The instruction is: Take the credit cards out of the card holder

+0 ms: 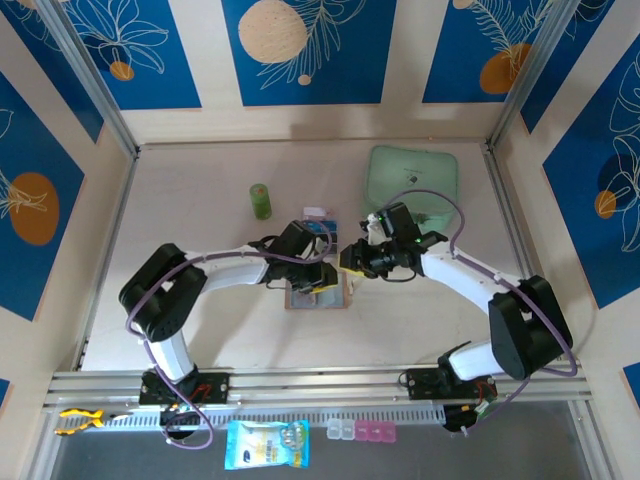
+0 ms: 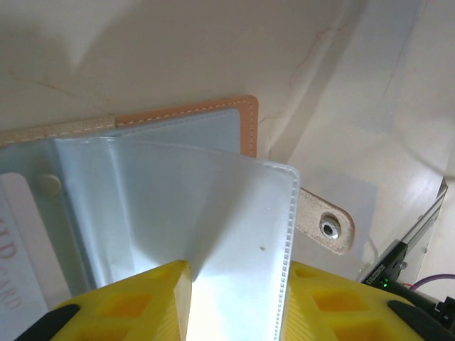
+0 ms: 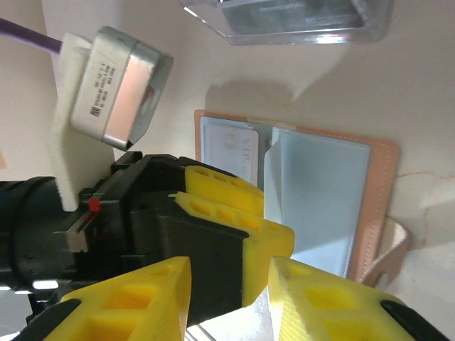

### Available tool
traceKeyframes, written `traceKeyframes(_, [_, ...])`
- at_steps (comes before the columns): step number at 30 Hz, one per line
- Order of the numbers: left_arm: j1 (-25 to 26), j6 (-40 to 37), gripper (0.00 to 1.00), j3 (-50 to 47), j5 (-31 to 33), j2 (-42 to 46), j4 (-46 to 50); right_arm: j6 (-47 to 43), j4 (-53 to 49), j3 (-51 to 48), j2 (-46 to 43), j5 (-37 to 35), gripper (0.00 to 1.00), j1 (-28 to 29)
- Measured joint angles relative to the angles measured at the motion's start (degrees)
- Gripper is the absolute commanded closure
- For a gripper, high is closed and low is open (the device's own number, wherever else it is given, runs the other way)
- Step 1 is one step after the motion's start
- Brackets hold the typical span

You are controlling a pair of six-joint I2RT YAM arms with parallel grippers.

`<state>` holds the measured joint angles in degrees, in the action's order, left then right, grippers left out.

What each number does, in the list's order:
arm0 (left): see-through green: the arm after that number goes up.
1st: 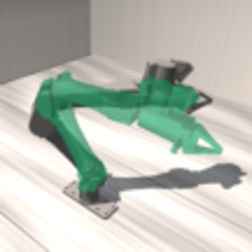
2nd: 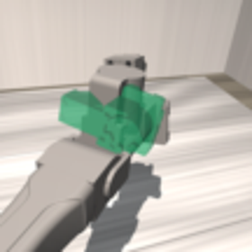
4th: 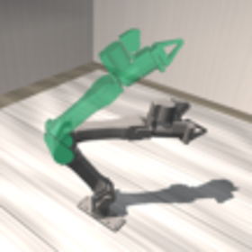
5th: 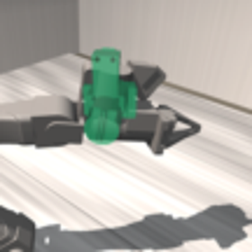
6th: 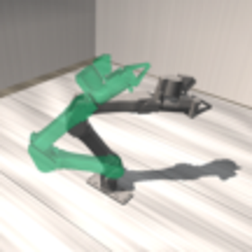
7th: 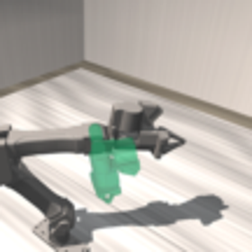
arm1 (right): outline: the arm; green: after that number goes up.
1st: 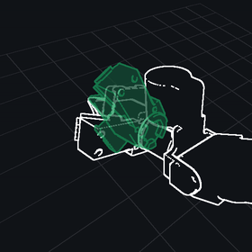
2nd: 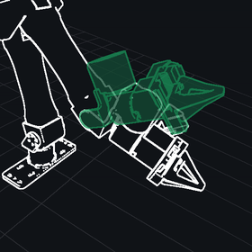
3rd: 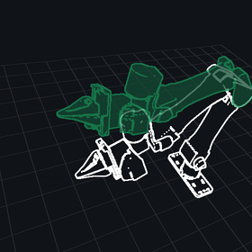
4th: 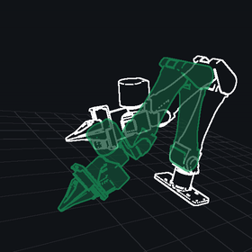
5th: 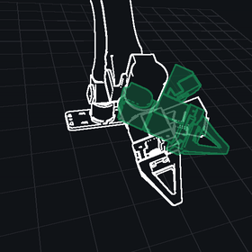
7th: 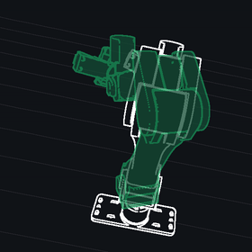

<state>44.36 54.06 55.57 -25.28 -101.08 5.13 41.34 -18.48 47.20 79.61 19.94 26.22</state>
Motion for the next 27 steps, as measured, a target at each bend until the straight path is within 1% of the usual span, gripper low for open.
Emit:
traceKeyframes(6, [0.0,1.5,0.57,1.2,1.4,-0.3,0.0,-1.9,-2.4,0.0,-1.6,1.7,0.63,-1.5])
traceKeyframes(14, [0.0,2.9,0.57,1.7,4.6,0.7,0.0,-3.1,-5.5,0.0,-1.6,4.8,0.63,-1.6])
traceKeyframes(17, [0.0,3.1,0.59,1.6,6.1,2.3,0.0,-3.3,-6.4,0.0,-1.8,5.8,0.64,-1.6])
traceKeyframes(21, [-0.4,2.7,0.63,0.8,8.0,5.0,0.7,-3.4,-6.7,0.0,-1.9,6.8,0.65,-0.7])
traceKeyframes(27, [-3.0,0.6,0.72,-1.6,9.6,8.6,4.0,-3.4,-6.3,0.3,0.2,7.3,0.67,2.0])
